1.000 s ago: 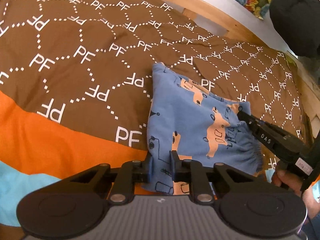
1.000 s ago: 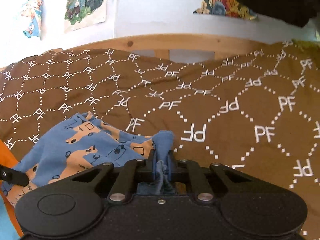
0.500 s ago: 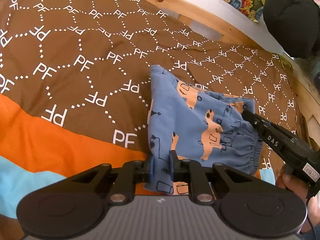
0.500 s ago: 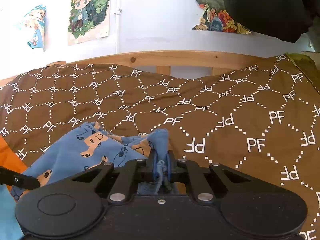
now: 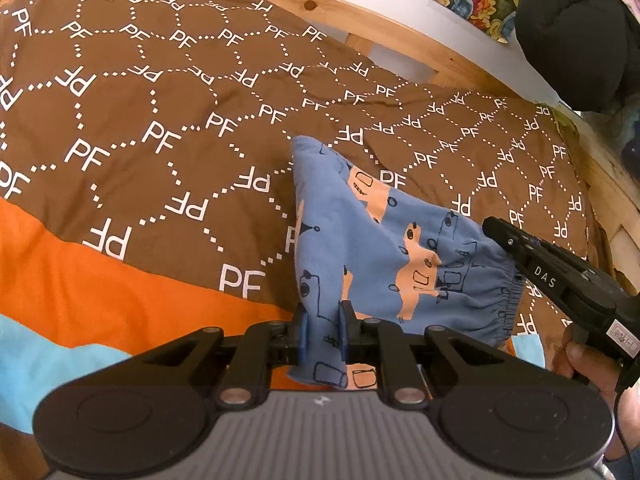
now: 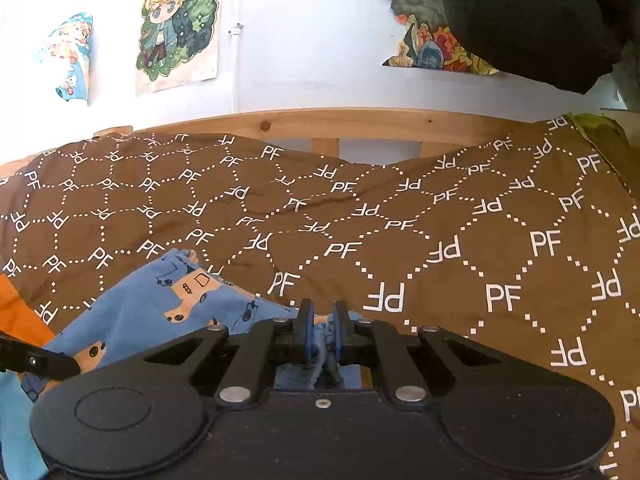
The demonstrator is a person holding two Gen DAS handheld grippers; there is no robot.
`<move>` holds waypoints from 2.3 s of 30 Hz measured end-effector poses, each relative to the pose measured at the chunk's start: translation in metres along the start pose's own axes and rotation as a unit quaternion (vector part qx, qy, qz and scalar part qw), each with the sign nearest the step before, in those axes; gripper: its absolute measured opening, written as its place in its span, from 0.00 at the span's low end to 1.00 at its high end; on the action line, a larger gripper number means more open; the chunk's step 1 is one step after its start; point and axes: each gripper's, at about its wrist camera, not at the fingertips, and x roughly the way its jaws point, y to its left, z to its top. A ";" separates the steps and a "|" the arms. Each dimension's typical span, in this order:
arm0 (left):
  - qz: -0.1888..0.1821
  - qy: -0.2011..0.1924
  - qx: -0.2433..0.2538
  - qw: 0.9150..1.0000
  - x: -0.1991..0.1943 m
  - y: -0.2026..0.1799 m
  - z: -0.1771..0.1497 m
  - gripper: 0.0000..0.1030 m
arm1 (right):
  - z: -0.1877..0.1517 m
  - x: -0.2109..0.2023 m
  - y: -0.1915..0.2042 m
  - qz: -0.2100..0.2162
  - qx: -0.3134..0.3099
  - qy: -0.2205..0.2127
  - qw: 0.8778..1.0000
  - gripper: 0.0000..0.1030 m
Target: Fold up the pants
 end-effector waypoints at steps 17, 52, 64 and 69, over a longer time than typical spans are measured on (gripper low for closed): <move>-0.005 -0.004 0.002 1.000 -0.002 -0.001 -0.001 0.15 | 0.008 0.002 0.001 0.005 -0.013 0.007 1.000 0.09; -0.001 0.014 -0.012 1.000 0.006 0.005 0.000 0.15 | -0.002 0.065 -0.031 0.054 0.070 0.111 0.990 0.09; -0.019 -0.041 -0.016 0.999 -0.014 -0.008 0.026 0.15 | 0.050 0.040 -0.014 0.041 -0.007 0.038 0.998 0.08; -0.012 -0.065 -0.004 0.998 -0.007 -0.018 0.055 0.15 | 0.080 0.051 -0.019 0.033 -0.032 0.013 0.999 0.08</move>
